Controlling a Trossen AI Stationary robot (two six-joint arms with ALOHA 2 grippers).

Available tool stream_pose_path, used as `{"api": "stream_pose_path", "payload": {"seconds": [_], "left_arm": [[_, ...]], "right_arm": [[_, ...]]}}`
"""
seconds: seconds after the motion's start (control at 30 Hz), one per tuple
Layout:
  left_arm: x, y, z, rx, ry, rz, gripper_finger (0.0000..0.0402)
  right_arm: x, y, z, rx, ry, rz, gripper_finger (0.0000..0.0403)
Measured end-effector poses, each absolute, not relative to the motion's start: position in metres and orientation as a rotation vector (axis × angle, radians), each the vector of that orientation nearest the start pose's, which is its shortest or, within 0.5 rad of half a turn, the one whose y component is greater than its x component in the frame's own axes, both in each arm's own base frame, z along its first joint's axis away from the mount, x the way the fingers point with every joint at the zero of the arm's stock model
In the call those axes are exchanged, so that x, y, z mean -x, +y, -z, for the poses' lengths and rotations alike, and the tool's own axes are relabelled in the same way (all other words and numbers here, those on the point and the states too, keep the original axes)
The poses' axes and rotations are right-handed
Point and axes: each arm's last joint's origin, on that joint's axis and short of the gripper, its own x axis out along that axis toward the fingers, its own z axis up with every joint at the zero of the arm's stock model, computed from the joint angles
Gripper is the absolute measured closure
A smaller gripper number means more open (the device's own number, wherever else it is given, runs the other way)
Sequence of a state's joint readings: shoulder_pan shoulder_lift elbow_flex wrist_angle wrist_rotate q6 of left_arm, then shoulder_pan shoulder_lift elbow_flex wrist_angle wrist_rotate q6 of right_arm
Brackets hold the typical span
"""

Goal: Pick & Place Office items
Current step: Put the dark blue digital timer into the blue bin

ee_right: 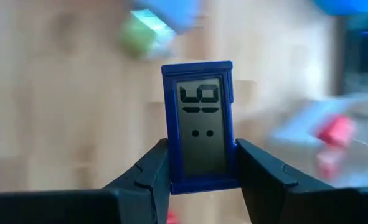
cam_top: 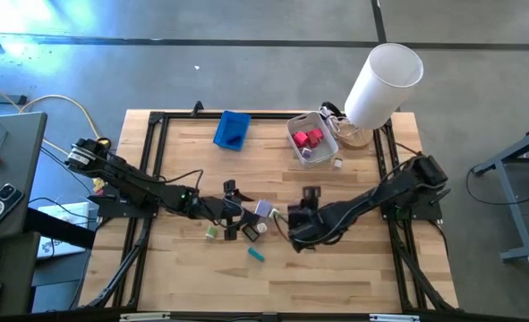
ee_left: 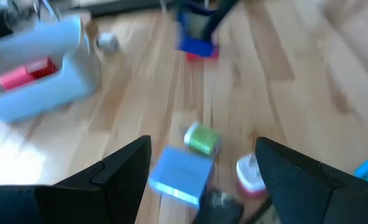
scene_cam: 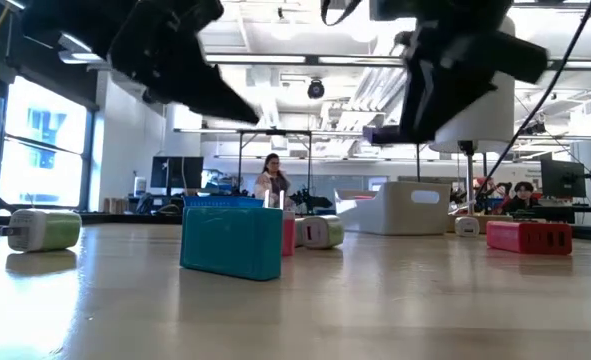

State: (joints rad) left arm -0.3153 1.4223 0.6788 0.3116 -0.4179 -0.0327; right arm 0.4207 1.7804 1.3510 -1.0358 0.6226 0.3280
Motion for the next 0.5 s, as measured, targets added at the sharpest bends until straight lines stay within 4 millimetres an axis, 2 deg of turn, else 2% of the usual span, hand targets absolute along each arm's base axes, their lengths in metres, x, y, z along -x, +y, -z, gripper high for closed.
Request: {"api": "stream_pose_path", "payload": {"seconds": [0.2,0.33,0.5], "left_arm": [[-0.285,-0.071,-0.223,0.003,0.197,-0.143,0.0122],[-0.289,-0.064,-0.233,0.032,0.097,-0.169,0.0122],[-0.292,-0.048,-0.238,0.061,0.037,-0.221,0.0122]], "right_arm": [[-0.293,0.118,-0.248,0.599,0.953,0.687,0.0264],[-0.293,0.118,-0.252,0.702,0.874,0.748,0.0264],[-0.296,0.115,-0.254,0.728,0.82,0.795,0.0264]]}}
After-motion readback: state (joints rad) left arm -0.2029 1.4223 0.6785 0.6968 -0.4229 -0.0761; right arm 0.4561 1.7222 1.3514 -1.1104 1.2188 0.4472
